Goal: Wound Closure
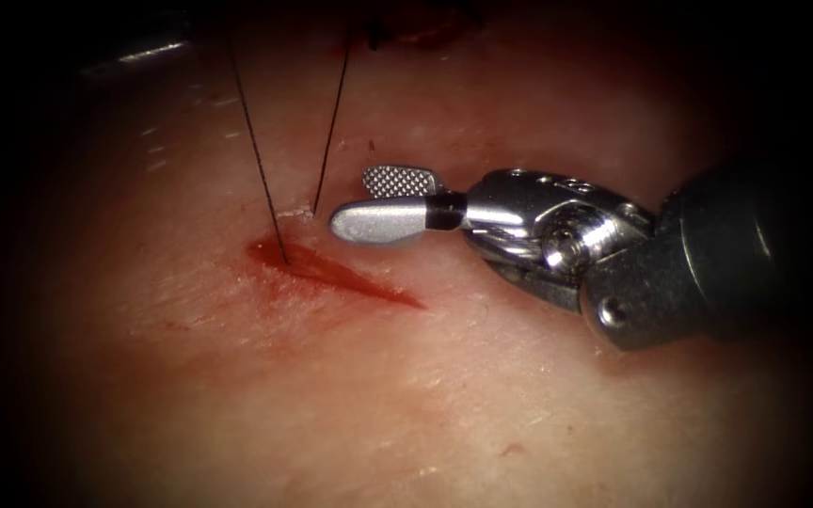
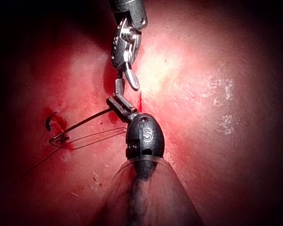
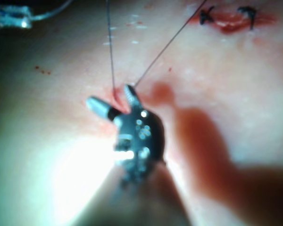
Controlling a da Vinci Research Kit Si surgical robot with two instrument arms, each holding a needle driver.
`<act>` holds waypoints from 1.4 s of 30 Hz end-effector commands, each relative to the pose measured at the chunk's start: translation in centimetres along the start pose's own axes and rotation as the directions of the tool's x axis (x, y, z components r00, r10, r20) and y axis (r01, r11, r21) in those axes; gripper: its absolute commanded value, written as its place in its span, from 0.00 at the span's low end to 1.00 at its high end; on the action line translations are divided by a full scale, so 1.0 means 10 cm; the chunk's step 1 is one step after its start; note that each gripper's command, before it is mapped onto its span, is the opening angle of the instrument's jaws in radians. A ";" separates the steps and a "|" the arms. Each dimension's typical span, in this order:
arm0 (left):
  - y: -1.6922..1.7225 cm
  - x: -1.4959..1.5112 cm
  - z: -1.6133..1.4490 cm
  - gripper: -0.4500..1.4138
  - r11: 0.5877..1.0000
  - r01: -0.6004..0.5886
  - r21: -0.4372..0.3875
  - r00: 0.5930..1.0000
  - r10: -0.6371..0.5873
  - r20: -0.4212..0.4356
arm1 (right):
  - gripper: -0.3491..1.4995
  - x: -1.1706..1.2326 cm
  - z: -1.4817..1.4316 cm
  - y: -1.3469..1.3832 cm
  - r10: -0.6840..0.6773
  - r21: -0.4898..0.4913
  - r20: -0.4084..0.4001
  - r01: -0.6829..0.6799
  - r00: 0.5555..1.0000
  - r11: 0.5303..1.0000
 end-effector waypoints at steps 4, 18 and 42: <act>0.056 -0.024 0.017 0.00 0.999 -0.032 -0.019 0.999 0.032 -0.017 | 0.84 -0.011 0.003 -0.003 0.027 0.003 0.001 -0.027 1.000 1.000; 0.161 -0.093 0.087 0.00 0.977 -0.190 -0.094 0.976 0.198 0.088 | 0.74 -0.019 -0.008 0.020 0.185 -0.010 0.037 -0.185 0.982 0.983; 0.168 -0.088 0.090 0.00 0.911 -0.400 -0.096 0.898 0.411 0.160 | 0.64 -0.033 0.043 0.040 0.230 0.023 0.201 -0.240 0.952 0.971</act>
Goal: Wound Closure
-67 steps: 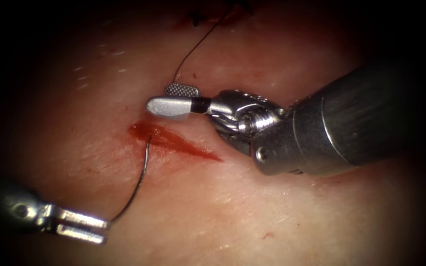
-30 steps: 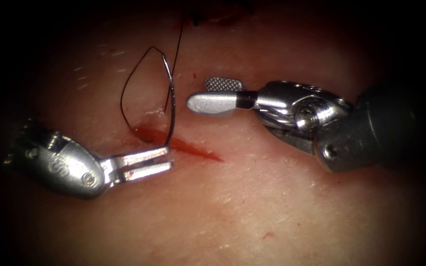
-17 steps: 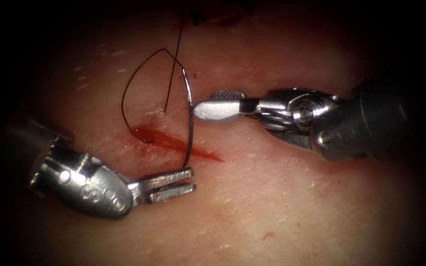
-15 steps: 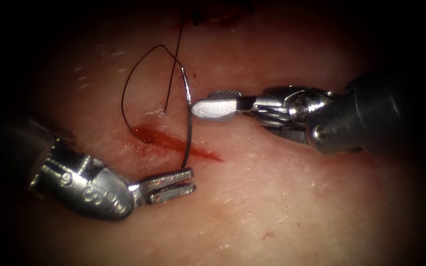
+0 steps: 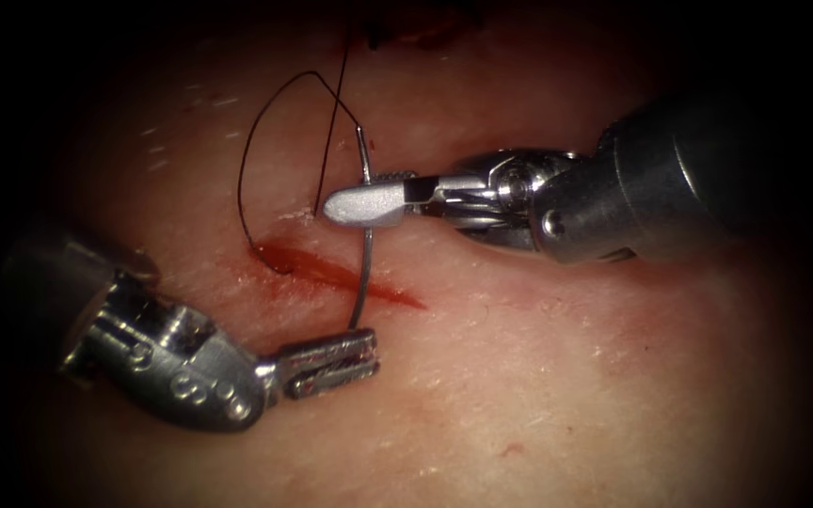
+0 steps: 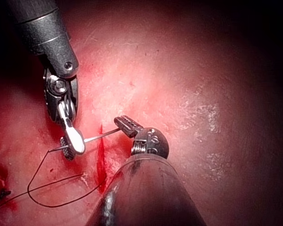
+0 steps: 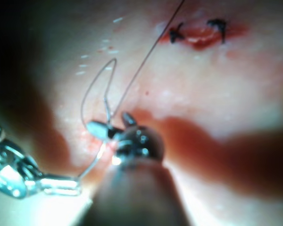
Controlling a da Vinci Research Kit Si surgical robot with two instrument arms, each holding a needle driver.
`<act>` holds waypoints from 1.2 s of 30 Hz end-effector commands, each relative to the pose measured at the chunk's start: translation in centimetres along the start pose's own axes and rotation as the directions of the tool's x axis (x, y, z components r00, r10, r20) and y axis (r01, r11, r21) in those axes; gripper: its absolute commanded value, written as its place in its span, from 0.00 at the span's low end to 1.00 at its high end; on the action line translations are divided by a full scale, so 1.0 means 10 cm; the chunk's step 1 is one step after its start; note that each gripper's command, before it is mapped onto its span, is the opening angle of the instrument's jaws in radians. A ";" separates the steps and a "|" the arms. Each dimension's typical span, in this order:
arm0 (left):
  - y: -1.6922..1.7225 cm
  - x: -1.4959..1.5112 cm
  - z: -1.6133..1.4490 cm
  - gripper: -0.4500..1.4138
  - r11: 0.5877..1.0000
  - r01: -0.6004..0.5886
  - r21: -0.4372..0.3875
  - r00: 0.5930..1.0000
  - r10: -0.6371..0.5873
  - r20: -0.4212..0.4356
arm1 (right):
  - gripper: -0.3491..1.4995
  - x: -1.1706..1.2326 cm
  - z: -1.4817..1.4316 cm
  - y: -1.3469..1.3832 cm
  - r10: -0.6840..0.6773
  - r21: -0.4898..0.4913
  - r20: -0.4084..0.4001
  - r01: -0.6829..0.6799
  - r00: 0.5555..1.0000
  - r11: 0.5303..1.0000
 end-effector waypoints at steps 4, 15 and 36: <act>0.015 0.010 0.006 0.00 1.000 0.002 -0.004 1.000 -0.002 -0.001 | 0.62 -0.012 0.008 -0.006 0.003 0.006 0.006 -0.003 1.000 1.000; 0.016 0.011 0.005 0.00 1.000 -0.010 -0.005 1.000 0.010 0.002 | 0.00 -0.012 0.006 -0.009 0.011 -0.006 0.003 -0.011 1.000 1.000; -0.013 -0.002 -0.066 0.62 0.812 0.531 -0.243 0.833 -0.553 -0.029 | 0.00 0.014 -0.009 -0.010 -0.182 -0.147 -0.103 0.166 0.978 0.975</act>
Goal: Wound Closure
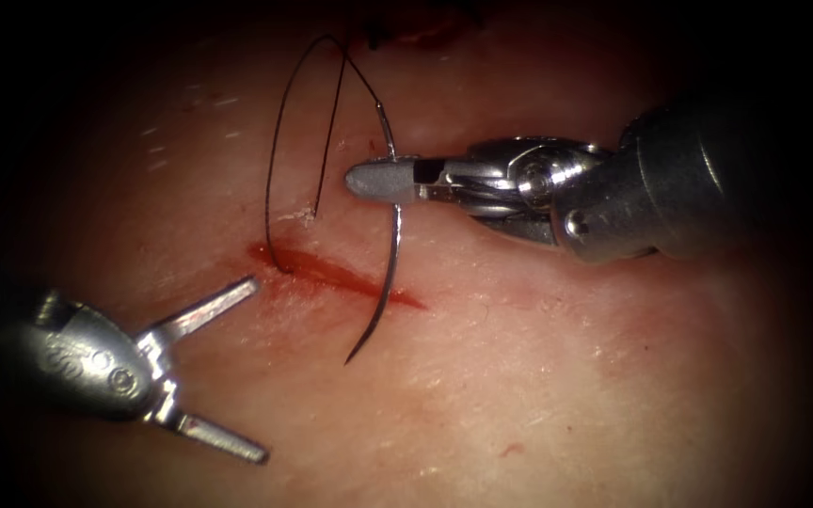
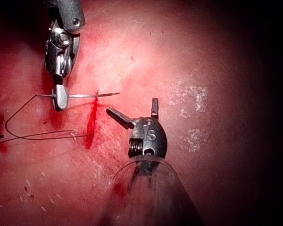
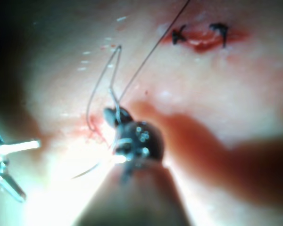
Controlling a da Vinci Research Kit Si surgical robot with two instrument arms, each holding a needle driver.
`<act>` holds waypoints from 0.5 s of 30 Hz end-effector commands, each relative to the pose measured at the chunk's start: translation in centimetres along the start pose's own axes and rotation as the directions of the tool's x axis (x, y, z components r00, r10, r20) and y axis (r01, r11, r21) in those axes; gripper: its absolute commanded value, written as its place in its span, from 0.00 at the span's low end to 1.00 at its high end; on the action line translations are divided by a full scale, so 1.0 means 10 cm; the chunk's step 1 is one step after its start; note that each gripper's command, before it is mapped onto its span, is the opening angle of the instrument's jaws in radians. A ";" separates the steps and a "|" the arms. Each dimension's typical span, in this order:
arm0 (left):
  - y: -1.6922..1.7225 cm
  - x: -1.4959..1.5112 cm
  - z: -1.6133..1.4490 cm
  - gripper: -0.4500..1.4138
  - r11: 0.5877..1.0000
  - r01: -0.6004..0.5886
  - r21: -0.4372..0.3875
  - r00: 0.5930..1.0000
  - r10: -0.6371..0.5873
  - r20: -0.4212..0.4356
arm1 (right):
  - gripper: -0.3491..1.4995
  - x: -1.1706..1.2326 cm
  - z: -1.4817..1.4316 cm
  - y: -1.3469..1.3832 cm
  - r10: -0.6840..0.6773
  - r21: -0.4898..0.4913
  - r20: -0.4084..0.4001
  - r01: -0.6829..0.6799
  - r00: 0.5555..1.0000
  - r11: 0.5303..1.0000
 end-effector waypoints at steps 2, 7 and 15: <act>0.011 -0.008 0.000 0.40 0.998 0.047 -0.032 0.999 -0.046 0.016 | 0.00 -0.002 0.003 -0.012 -0.019 0.015 -0.020 0.019 1.000 1.000; -0.023 -0.039 0.004 0.21 0.969 0.233 -0.088 0.972 -0.227 0.065 | 0.00 0.009 0.004 -0.031 -0.092 0.019 -0.030 0.092 0.995 0.996; -0.068 -0.087 0.046 0.14 0.955 0.280 -0.097 0.953 -0.265 0.145 | 0.00 0.011 0.004 -0.034 -0.124 0.018 -0.033 0.125 0.992 0.992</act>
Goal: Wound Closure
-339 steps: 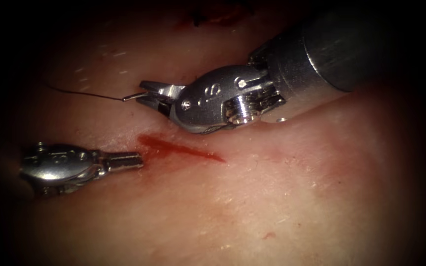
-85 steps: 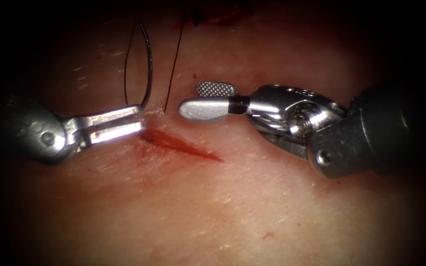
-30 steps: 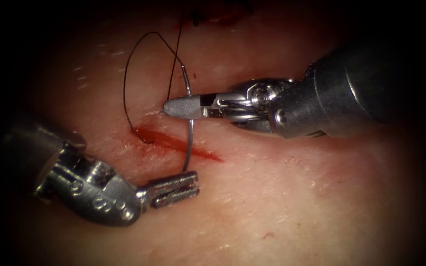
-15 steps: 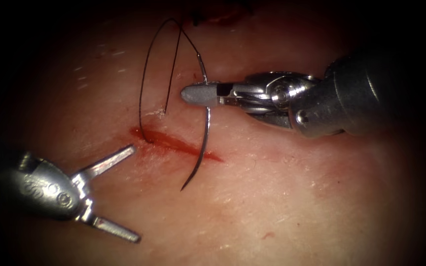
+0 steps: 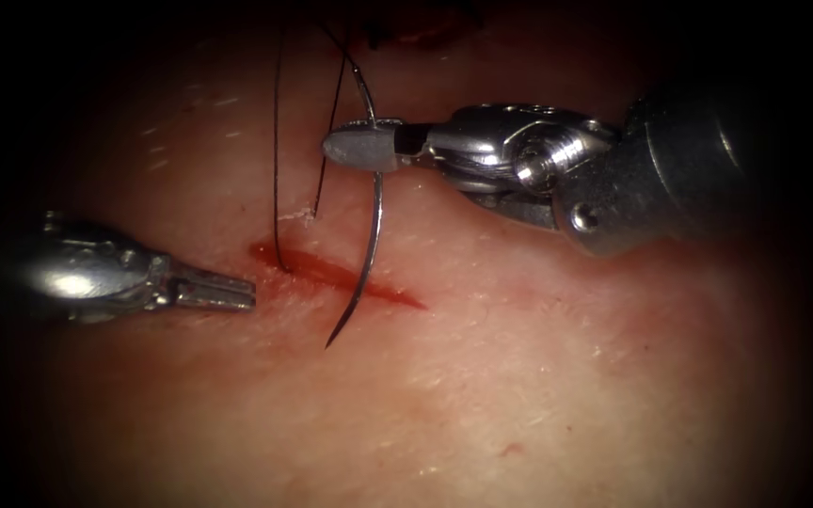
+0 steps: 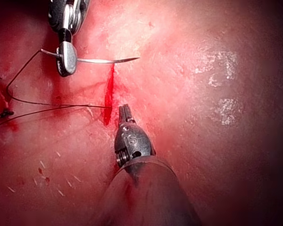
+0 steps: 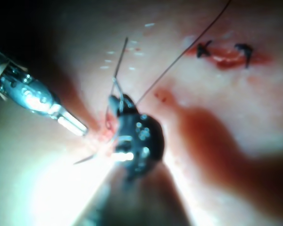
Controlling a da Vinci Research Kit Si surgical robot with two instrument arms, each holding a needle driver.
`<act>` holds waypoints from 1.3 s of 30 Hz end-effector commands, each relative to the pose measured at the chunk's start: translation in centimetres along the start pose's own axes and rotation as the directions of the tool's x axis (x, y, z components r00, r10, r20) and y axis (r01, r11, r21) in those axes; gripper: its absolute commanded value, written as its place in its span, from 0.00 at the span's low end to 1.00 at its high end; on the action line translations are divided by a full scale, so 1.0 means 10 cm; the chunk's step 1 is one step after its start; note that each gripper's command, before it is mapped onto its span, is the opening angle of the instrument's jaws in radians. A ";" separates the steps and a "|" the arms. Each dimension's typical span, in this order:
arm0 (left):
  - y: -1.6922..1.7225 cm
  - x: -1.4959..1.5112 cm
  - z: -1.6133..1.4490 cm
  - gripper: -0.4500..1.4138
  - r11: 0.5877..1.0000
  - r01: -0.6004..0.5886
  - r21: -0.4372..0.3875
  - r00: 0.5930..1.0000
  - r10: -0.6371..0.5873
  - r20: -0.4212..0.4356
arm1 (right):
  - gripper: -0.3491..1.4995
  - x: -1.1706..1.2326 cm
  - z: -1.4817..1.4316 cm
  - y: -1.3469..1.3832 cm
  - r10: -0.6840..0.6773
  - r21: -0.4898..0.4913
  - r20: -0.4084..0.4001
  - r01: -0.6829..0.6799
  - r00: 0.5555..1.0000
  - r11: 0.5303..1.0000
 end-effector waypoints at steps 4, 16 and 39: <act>0.002 -0.008 0.032 0.14 1.000 -0.002 0.004 1.000 0.002 -0.001 | 0.00 -0.011 0.005 -0.007 -0.002 0.003 0.003 0.002 1.000 1.000; -0.045 -0.012 0.054 0.15 0.999 -0.023 0.032 0.996 0.020 0.091 | 0.00 -0.015 0.005 -0.010 -0.026 0.003 0.003 0.026 1.000 1.000; -0.067 0.013 0.044 0.38 0.876 0.118 -0.468 0.832 0.170 0.528 | 0.00 -0.021 0.005 -0.002 -0.182 0.024 -0.050 0.184 0.982 0.983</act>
